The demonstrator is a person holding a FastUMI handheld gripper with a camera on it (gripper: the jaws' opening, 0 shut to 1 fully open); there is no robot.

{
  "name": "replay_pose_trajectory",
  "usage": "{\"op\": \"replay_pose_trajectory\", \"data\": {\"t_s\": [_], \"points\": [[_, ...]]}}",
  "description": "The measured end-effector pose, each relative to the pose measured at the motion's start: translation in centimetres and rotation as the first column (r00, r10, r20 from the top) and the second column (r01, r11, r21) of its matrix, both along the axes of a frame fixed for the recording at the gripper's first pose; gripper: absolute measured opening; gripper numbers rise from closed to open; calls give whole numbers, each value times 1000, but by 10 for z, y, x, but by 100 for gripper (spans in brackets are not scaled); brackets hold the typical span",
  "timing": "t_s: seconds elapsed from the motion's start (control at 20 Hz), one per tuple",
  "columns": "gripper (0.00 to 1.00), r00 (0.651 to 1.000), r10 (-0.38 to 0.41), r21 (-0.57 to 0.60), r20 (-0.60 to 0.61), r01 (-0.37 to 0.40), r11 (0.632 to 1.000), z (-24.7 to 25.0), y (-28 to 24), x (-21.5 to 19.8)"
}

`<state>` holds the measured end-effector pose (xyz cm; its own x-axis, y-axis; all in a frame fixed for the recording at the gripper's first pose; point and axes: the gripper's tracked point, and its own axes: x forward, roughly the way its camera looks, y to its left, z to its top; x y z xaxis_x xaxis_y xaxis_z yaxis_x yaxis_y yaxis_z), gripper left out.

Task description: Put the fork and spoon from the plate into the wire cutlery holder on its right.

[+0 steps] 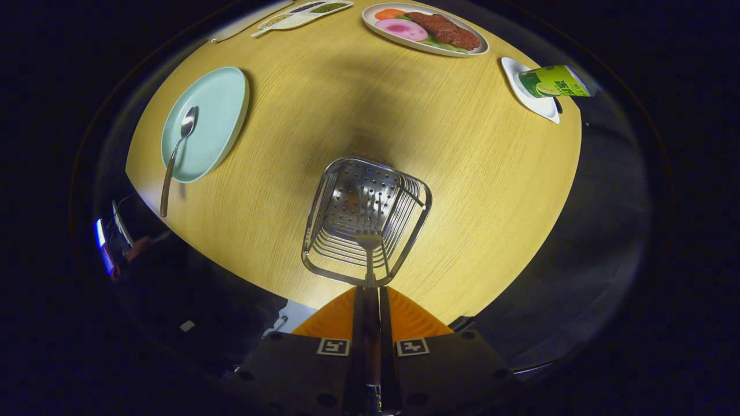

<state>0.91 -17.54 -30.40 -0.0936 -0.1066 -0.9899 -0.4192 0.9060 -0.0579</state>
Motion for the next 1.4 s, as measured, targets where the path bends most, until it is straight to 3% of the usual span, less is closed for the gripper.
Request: {"op": "replay_pose_trajectory", "data": {"t_s": [0.2, 0.35, 0.45, 0.65, 0.85, 1.0, 1.1, 1.4], "points": [[22, 994, -42, 41, 101, 38, 998, 6, 1, 9], [25, 961, -95, 118, 258, 66, 991, 28, 11, 18], [25, 918, -125, 166, 377, 66, 984, 50, 22, 23], [26, 797, -207, 289, 568, 43, 956, 89, 75, 30], [26, 735, -321, 432, 597, 43, 901, 97, 156, 23], [27, 730, -331, 469, 598, 16, 883, 79, 214, 20], [29, 754, -352, 517, 555, 18, 856, 61, 257, 12], [29, 820, -275, 488, 501, -6, 873, 5, 322, 1]]}}
